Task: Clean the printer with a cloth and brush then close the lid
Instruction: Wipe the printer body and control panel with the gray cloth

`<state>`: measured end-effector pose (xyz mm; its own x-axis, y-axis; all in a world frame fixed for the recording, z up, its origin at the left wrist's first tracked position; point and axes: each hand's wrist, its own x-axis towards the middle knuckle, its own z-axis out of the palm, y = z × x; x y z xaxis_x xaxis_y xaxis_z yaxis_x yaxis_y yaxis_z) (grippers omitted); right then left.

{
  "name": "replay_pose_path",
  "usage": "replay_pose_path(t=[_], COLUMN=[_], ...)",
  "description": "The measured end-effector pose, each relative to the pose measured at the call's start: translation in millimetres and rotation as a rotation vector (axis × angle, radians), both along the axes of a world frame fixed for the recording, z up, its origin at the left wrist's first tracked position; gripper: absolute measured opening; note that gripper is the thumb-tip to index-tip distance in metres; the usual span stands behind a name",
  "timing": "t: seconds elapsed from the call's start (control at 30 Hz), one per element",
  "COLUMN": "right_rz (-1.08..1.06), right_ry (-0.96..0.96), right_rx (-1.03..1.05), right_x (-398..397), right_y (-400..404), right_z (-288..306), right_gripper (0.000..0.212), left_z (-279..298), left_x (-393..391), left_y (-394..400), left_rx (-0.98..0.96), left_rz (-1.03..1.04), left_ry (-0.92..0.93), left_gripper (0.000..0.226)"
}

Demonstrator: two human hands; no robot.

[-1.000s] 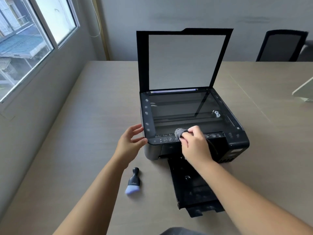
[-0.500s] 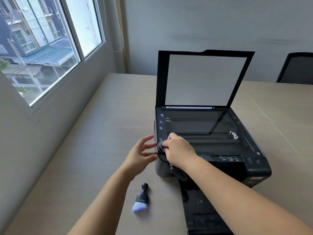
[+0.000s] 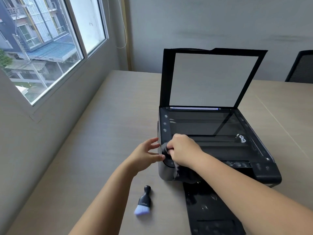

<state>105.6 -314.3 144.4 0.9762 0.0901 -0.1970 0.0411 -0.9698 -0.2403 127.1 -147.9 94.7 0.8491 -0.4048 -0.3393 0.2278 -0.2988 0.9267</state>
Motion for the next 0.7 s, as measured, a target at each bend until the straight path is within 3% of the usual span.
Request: replay_pose_path(t=[0.13, 0.33, 0.47, 0.7], right_rz=[-0.043, -0.105, -0.019, -0.118], right_ry=[0.003, -0.072, -0.041, -0.065], right_rx=[-0.016, 0.063, 0.018, 0.002], right_x=[9, 38, 8, 87], right_y=[-5, -6, -10, -8], right_z=[6, 0, -8, -4], right_gripper=[0.021, 0.019, 0.020, 0.014], left_z=[0, 0, -7, -13], left_x=[4, 10, 12, 15], left_y=[2, -2, -9, -24], left_rx=[0.045, -0.039, -0.129, -0.212], left_rz=[-0.098, -0.137, -0.026, 0.119], left_ry=[0.060, 0.071, 0.115, 0.108], left_gripper=[0.083, 0.090, 0.084, 0.076])
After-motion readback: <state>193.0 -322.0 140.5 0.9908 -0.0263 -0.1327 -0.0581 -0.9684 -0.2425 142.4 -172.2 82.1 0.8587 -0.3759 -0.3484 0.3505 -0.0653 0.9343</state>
